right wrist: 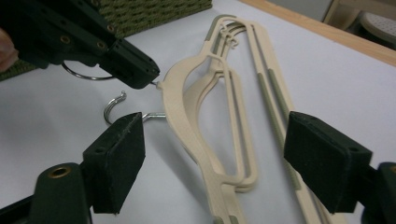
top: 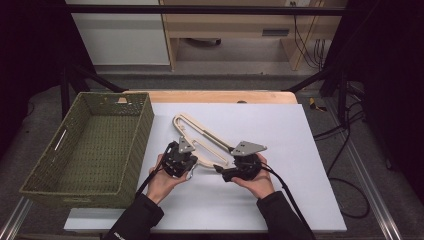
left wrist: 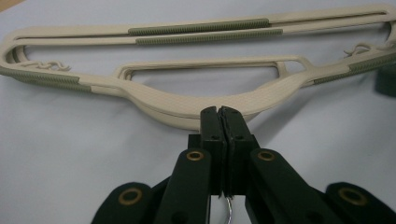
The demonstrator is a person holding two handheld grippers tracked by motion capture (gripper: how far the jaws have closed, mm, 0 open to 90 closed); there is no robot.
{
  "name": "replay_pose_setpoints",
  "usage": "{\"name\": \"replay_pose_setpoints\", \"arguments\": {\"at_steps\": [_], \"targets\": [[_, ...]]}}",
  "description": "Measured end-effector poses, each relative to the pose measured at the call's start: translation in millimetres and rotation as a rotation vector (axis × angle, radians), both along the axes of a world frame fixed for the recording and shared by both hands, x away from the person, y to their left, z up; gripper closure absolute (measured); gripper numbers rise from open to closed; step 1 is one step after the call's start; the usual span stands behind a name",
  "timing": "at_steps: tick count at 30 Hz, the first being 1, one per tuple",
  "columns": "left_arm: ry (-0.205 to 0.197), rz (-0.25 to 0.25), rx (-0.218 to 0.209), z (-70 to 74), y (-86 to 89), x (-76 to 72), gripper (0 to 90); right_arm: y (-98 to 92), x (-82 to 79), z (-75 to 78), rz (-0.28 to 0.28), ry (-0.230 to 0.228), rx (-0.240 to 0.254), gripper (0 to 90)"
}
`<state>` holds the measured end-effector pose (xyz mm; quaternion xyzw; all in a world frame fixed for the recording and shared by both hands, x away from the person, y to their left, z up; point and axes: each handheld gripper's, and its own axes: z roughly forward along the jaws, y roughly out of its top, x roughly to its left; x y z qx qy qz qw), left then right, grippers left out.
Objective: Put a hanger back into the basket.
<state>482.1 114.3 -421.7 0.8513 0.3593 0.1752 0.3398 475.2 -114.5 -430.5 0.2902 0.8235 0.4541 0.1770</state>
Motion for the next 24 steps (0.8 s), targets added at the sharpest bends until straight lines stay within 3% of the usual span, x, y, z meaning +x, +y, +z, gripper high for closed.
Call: {"name": "replay_pose_setpoints", "arguments": {"at_steps": [6,10,14,22,24], "targets": [[-0.005,-0.01,0.016,4.0,-3.1,-4.0,88.9,20.2,4.8,-11.0,0.031,0.003,-0.084,24.8],[-0.007,-0.009,0.018,5.4,-3.9,-5.2,88.9,30.8,6.1,-18.4,0.053,0.01,-0.136,33.6],[-0.001,-0.009,0.013,7.2,-3.8,-6.2,88.9,35.4,6.6,-23.5,0.056,-0.001,-0.196,50.5],[0.002,-0.017,0.008,9.0,-4.5,-8.3,88.8,38.8,6.9,-28.4,0.09,-0.037,-0.239,70.6],[0.002,-0.018,0.011,8.9,-4.7,-8.5,88.7,39.0,6.5,-28.5,0.097,-0.049,-0.252,71.2]]}}
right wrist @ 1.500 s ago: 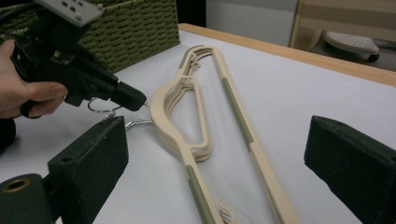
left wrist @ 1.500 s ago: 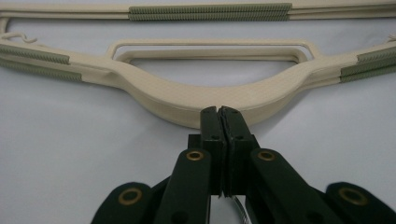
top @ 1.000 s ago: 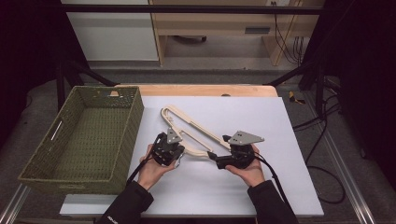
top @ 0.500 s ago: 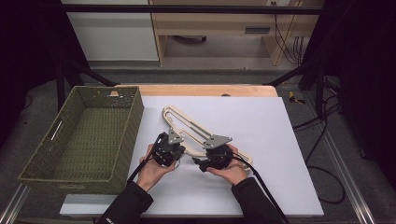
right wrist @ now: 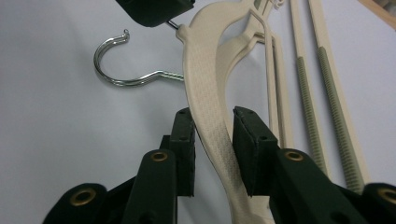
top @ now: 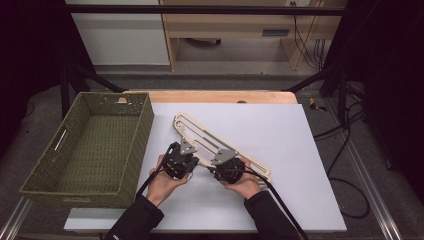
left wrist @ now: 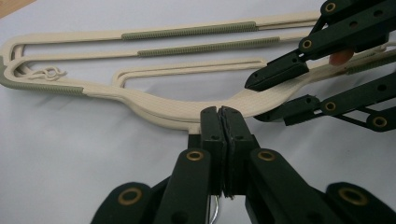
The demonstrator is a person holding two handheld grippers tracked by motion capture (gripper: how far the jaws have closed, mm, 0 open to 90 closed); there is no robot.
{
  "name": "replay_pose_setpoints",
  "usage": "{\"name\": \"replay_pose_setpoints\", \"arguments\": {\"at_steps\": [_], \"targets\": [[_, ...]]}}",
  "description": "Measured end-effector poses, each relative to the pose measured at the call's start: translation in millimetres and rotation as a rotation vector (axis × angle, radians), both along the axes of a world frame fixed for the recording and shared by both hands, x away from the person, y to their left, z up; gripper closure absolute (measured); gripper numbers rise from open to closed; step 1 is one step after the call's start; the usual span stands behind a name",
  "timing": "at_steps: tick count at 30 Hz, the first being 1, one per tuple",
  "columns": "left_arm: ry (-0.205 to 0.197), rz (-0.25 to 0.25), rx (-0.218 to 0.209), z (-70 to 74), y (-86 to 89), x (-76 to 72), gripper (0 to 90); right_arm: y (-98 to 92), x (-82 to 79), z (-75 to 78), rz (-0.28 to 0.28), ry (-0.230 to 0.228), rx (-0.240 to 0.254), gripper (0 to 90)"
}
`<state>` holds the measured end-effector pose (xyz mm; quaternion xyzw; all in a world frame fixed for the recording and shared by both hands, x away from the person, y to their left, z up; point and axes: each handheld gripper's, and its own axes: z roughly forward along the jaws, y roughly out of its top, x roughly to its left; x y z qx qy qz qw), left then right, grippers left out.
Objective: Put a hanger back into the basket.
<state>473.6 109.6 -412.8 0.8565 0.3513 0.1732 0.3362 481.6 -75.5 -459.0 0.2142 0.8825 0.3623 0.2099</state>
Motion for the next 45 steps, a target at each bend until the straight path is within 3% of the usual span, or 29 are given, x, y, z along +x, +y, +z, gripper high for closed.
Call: {"name": "replay_pose_setpoints", "arguments": {"at_steps": [4,5,7,9,11,12,14,16,24,30,38,45], "targets": [[-0.012,-0.007,-0.019,2.4,1.5,-0.8,87.9,-0.7,-0.9,1.0,0.012,-0.011,-0.011,72.5],[-0.016,-0.008,-0.025,3.9,2.4,-1.5,83.3,-1.5,-1.1,1.7,0.014,-0.016,-0.014,72.7],[-0.034,-0.01,-0.075,10.8,6.6,-3.9,70.9,-3.2,-0.9,2.5,0.016,-0.019,-0.011,72.9],[-0.045,-0.025,-0.132,20.8,12.9,-6.8,64.3,-4.4,-1.2,3.4,0.012,-0.018,-0.002,73.1],[-0.094,-0.033,-0.206,35.3,22.8,-12.0,49.3,-6.9,-1.2,5.9,0.01,-0.02,0.009,73.7],[-0.094,-0.033,-0.206,35.3,22.8,-12.0,44.6,-6.9,-1.2,5.9,0.01,-0.02,0.009,73.7],[-0.128,-0.036,-0.261,44.2,30.9,-15.3,41.1,-9.3,-1.1,8.3,0.007,-0.032,0.017,74.4],[-0.159,-0.043,-0.305,51.8,39.5,-17.9,30.7,-12.3,-1.3,11.6,0.003,-0.036,0.026,75.2],[-0.231,-0.034,-0.404,69.2,73.5,-24.5,14.4,-26.1,-0.2,24.5,-0.023,-0.061,0.063,78.8],[-0.235,-0.033,-0.387,66.9,85.2,-28.1,8.2,-36.6,0.9,31.9,-0.043,-0.089,0.069,81.7],[-0.217,-0.038,-0.348,55.8,82.2,-26.0,4.8,-53.6,3.3,41.5,-0.079,-0.14,0.066,86.2],[-0.195,-0.039,-0.326,48.3,79.2,-23.3,5.0,-71.4,3.4,50.5,-0.091,-0.136,0.109,86.5]]}}
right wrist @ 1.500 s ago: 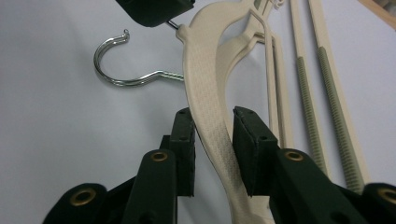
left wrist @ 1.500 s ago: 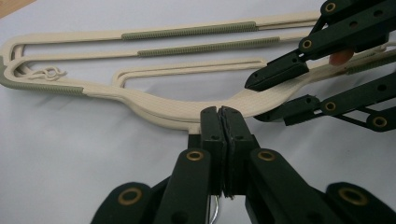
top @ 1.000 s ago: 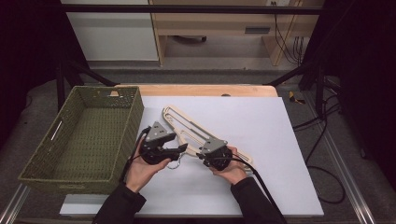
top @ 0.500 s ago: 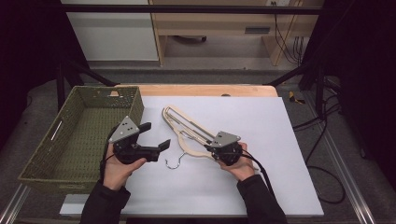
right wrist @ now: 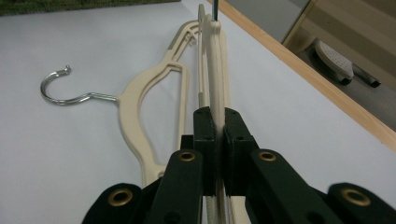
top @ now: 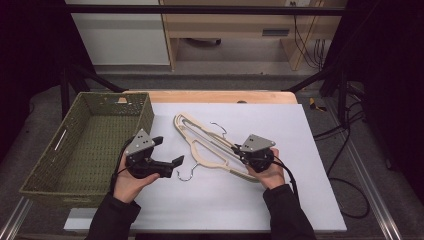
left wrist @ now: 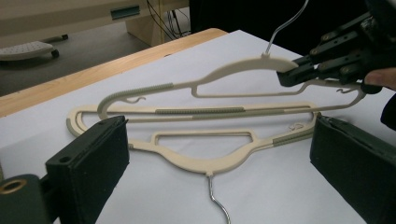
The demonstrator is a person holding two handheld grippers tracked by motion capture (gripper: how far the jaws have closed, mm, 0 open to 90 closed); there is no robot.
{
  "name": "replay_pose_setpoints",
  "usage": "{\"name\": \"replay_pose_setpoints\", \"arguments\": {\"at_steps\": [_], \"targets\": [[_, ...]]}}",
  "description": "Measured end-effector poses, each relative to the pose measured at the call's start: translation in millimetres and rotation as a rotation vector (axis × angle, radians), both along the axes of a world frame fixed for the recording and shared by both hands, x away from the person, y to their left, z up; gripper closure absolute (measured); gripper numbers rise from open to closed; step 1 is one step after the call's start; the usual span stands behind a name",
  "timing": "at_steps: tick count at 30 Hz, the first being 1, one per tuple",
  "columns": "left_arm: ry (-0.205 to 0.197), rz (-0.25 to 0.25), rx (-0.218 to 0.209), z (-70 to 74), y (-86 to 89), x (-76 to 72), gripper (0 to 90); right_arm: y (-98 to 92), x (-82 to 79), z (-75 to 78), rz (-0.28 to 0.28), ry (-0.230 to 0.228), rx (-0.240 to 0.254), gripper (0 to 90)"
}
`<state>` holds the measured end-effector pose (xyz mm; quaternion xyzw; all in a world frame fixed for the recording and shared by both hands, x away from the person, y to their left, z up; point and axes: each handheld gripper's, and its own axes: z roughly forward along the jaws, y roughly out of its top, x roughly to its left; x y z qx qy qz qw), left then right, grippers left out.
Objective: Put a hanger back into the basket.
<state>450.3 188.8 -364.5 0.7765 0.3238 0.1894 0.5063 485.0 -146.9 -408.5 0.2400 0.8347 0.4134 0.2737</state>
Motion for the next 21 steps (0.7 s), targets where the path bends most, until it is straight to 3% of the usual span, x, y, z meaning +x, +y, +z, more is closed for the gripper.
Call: {"name": "replay_pose_setpoints", "arguments": {"at_steps": [3,5,7,11,19,21], "targets": [[-0.001,-0.008,0.006,-0.6,-1.3,-0.3,5.5,-3.3,-4.2,7.4,0.014,0.003,0.025,86.5],[-0.005,-0.014,0.009,-0.7,-2.1,-0.8,5.8,-2.3,-10.4,15.0,0.072,0.03,0.054,86.6],[-0.005,-0.02,0.009,-0.9,-3.1,-1.3,5.9,-1.4,-11.9,16.4,0.089,0.038,0.063,86.5],[-0.008,-0.042,0.024,-1.7,-6.4,-2.7,6.4,6.8,-18.5,19.7,0.173,0.088,0.104,86.5],[0.011,-0.107,0.076,-8.8,-19.1,-4.0,14.3,26.8,-28.4,18.8,0.315,0.182,0.125,86.6],[0.012,-0.118,0.094,-11.4,-22.4,-3.8,15.2,27.6,-28.9,18.9,0.324,0.187,0.126,86.6]]}}
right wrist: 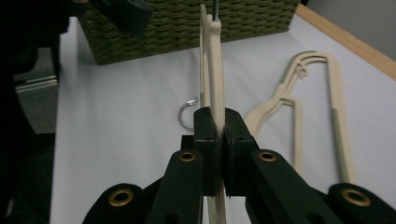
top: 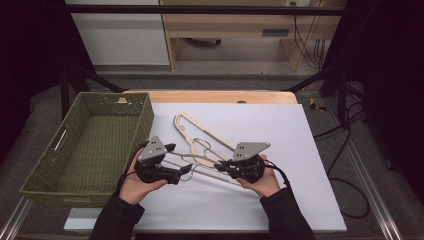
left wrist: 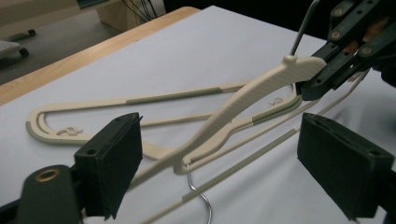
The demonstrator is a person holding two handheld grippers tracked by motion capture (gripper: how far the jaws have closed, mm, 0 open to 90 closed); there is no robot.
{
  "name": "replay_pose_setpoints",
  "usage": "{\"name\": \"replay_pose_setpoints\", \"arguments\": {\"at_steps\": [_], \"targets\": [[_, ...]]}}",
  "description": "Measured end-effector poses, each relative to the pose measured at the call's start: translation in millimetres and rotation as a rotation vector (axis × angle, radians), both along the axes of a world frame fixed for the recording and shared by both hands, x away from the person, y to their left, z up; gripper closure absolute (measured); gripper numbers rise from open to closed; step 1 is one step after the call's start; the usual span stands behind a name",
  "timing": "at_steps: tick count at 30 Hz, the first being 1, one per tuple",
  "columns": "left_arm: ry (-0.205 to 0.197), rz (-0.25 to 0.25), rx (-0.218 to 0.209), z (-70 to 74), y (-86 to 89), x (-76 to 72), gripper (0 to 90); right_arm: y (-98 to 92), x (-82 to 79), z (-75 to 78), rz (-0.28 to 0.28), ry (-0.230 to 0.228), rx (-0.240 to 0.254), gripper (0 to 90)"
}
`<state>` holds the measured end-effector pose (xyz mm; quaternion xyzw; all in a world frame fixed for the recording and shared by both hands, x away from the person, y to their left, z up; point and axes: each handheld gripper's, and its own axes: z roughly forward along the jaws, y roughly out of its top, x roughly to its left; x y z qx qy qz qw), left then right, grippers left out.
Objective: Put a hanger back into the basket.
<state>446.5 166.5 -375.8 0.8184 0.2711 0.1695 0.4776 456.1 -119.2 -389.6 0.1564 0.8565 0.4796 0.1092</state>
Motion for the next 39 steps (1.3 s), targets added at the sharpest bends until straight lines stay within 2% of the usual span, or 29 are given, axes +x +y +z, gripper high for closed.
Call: {"name": "replay_pose_setpoints", "arguments": {"at_steps": [4,6,9,12,17,22,25,28,36,39], "targets": [[0.011,-0.036,0.041,-6.0,-5.1,1.2,22.3,3.5,-2.6,0.4,0.04,0.02,0.005,86.6],[0.029,-0.061,0.056,-8.6,-6.9,2.0,28.5,4.8,-3.7,0.3,0.055,0.025,0.004,86.5],[0.03,-0.088,0.081,-11.6,-9.6,2.0,37.2,6.4,-4.6,0.5,0.079,0.035,-0.002,86.6],[0.028,-0.105,0.095,-12.2,-10.7,0.6,48.2,7.4,-4.8,-0.4,0.095,0.047,-0.012,86.6],[0.049,-0.123,0.111,-12.3,-10.1,-0.1,63.5,7.8,-4.2,-1.8,0.112,0.065,-0.019,86.5],[0.045,-0.129,0.143,-12.0,-11.6,-2.1,67.0,6.0,-2.0,-3.3,0.12,0.078,-0.014,86.1],[0.046,-0.137,0.16,-11.5,-13.6,-4.1,70.2,4.3,-1.0,-3.5,0.11,0.079,-0.006,84.6],[0.047,-0.146,0.167,-10.7,-16.0,-6.3,74.2,1.8,-0.8,-2.3,0.082,0.061,-0.011,82.2],[0.068,-0.162,0.152,-9.9,-21.5,-10.3,80.0,-2.6,0.8,-2.1,0.006,0.004,-0.012,73.9],[0.088,-0.171,0.136,-9.7,-23.7,-11.6,81.7,-3.4,1.1,-2.0,-0.018,-0.007,-0.011,70.3]]}}
